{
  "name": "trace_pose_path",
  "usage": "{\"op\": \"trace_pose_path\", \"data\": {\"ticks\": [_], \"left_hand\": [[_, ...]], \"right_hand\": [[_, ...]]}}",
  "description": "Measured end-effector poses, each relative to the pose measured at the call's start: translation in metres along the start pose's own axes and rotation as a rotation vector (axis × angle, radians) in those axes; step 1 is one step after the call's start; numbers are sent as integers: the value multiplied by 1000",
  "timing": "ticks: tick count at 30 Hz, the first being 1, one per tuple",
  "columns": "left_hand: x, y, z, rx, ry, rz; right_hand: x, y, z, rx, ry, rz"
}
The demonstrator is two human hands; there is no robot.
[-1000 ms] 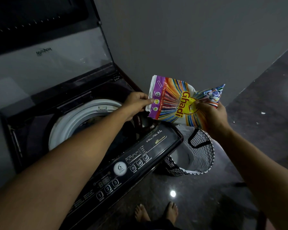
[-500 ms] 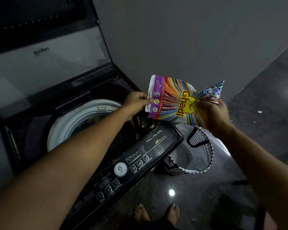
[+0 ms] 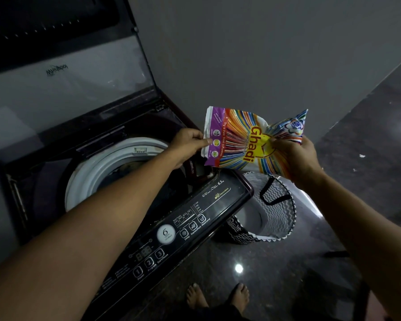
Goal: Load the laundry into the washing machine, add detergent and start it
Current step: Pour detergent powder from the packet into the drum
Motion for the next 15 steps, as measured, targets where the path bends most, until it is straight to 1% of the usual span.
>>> {"op": "trace_pose_path", "data": {"ticks": [4, 7, 10, 15], "left_hand": [[0, -3, -2, 27, -22, -29], [3, 0, -3, -9, 16, -9], [1, -4, -3, 14, 6, -19], [3, -5, -1, 12, 27, -10]], "right_hand": [[0, 0, 2, 6, -9, -14], [-5, -4, 0, 25, -25, -50], [-6, -10, 0, 53, -11, -62], [-9, -14, 1, 49, -6, -72]]}}
Point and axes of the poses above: each hand's wrist, its own z-axis towards the middle knuckle, its own x-axis out of the back of the hand, y = z × x, the point moved 10 cm from there along z, towards the middle knuckle, and after that the axes turned 2 degrees about -y, right-handed, at the moved point
